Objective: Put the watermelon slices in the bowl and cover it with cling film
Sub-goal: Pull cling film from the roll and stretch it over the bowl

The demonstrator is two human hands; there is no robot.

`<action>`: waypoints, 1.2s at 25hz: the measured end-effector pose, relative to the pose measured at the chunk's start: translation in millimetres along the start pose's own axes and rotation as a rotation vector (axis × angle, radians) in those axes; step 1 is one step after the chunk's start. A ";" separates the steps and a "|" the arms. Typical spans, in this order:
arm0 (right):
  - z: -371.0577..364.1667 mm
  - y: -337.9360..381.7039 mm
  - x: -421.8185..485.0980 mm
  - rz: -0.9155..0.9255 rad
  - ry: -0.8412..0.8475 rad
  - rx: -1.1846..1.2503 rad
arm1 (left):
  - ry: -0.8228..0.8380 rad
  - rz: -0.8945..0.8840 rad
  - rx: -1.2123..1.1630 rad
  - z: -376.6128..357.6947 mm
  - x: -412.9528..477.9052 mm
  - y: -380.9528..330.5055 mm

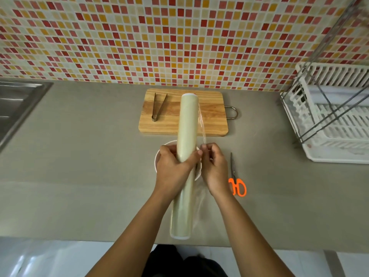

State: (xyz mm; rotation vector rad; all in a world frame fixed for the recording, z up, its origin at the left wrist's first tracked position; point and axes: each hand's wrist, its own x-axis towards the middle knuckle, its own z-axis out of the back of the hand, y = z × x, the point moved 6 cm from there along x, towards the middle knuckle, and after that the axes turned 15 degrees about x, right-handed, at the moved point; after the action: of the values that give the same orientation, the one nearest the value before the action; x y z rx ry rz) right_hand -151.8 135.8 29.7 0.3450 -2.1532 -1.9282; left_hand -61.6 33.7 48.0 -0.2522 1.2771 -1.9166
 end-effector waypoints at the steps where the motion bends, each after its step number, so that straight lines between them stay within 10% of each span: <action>1: 1.5 -3.4 2.5 -0.006 -0.001 0.009 | -0.015 0.006 -0.007 1.7 1.7 1.0; 12: -18.4 5.3 53.9 -0.328 0.166 0.200 | -0.013 -0.060 0.082 3.3 8.0 -4.4; 24: -7.4 37.4 104.6 -0.230 -0.140 0.198 | 0.005 -0.100 0.119 1.0 7.3 -5.6; 30: -6.8 -8.6 30.8 -0.508 0.078 0.156 | -0.056 -0.117 0.166 6.1 12.8 -10.7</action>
State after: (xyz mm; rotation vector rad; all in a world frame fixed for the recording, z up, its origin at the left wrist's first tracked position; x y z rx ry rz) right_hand -178.5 118.5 22.3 1.0671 -2.3299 -1.9346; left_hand -72.1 22.3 56.6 -0.2974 1.0803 -2.0873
